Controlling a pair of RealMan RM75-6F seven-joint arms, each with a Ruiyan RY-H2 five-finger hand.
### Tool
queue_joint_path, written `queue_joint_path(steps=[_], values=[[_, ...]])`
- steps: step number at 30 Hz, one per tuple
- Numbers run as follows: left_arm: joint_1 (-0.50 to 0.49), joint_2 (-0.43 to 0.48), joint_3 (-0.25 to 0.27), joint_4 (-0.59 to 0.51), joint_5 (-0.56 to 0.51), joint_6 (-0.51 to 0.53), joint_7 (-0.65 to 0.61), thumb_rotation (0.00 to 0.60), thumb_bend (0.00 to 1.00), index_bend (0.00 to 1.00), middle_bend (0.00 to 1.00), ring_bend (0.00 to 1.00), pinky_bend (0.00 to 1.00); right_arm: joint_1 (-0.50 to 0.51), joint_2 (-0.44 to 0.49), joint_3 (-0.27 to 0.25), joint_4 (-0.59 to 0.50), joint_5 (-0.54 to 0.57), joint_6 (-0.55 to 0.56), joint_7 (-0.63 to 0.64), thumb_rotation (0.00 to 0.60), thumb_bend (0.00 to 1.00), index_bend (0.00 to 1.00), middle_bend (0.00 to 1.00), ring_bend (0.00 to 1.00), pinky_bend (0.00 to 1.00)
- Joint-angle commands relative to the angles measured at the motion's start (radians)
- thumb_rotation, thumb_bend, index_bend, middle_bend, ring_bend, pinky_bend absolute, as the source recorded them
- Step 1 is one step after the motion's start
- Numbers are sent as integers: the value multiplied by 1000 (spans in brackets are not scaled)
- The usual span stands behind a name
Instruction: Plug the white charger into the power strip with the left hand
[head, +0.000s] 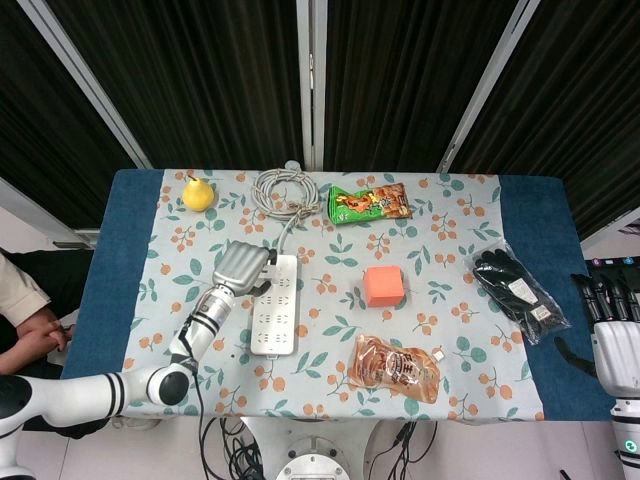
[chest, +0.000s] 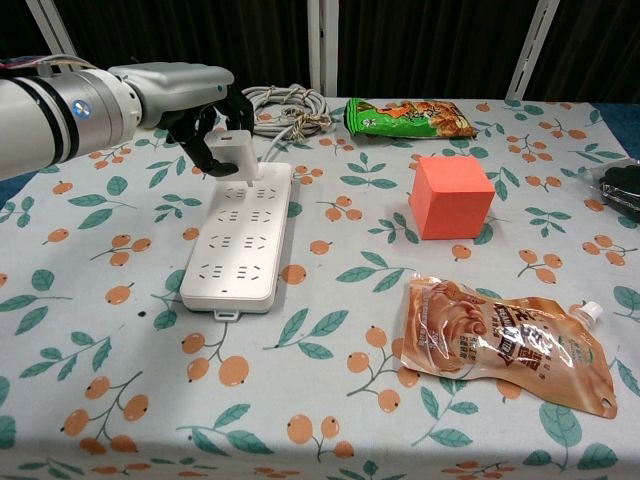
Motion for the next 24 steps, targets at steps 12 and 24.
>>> queue_joint_path(steps=[12,24], values=[[-26,5,42,16,-10,-10,-17,600,421,703,791,639,734,-2,-1,0,4,8,-2,4,600,154,0,118,0,11],[-35,6,56,43,4,-14,-53,600,423,703,791,639,733,-1,0,1,-4,13,-5,-8,600,155,0,118,0,11]])
